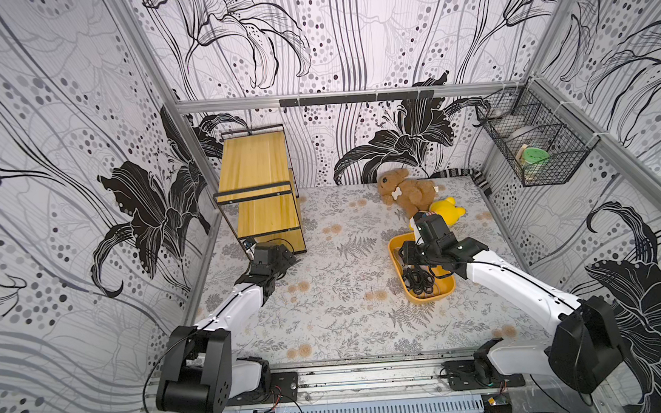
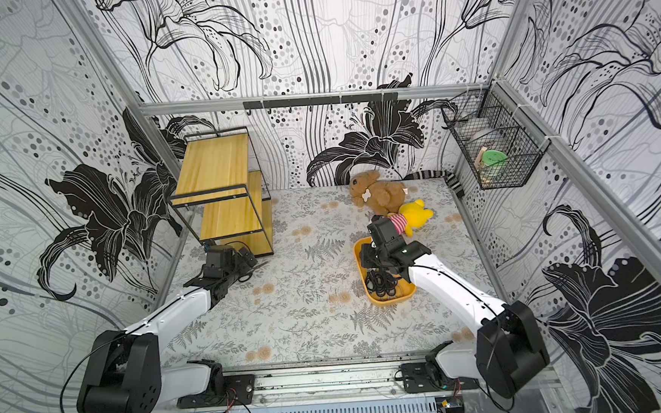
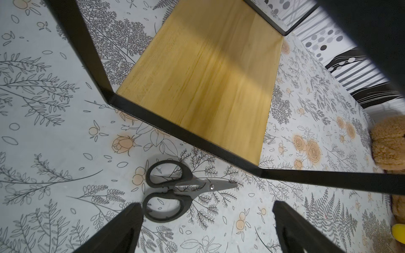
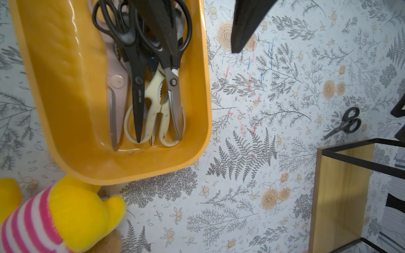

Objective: Put the scissors into the storage box
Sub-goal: Move the scissors to the center of the board.

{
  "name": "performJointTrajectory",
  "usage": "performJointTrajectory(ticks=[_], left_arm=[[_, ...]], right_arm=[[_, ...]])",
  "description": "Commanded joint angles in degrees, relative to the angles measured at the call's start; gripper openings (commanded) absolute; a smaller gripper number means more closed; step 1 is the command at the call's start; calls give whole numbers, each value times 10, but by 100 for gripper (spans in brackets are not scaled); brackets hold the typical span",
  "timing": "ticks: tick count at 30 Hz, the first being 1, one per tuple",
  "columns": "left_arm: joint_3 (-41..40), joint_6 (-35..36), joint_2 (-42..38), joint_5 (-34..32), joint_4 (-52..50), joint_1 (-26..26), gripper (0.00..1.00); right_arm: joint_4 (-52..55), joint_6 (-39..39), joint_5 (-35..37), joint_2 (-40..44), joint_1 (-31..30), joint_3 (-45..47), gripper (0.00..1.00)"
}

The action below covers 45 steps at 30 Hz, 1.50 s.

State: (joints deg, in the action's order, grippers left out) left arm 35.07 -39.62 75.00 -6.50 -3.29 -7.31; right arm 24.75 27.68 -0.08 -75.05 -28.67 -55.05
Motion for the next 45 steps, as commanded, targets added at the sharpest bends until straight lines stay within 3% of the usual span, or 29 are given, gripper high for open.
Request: performJointTrajectory(ticks=[1,7,19,27,35,45], left_arm=[[-7,38,14,27,72,5,97],[-8,56,43,54,102,5,97],[20,46,119,40,54,5,98],[14,27,114,76,27,-3,100],[-30,-12,61,108,-8,-62,100],[-52,-150,15,143,42,-174,99]], right_arm=[[-14,6,-6,-5,0,8,45],[-16,1,-4,-10,0,8,45],[-13,-1,8,4,0,14,46],[-5,-3,16,7,0,11,46],[-8,2,16,8,0,11,46],[-14,14,-2,3,0,11,46]])
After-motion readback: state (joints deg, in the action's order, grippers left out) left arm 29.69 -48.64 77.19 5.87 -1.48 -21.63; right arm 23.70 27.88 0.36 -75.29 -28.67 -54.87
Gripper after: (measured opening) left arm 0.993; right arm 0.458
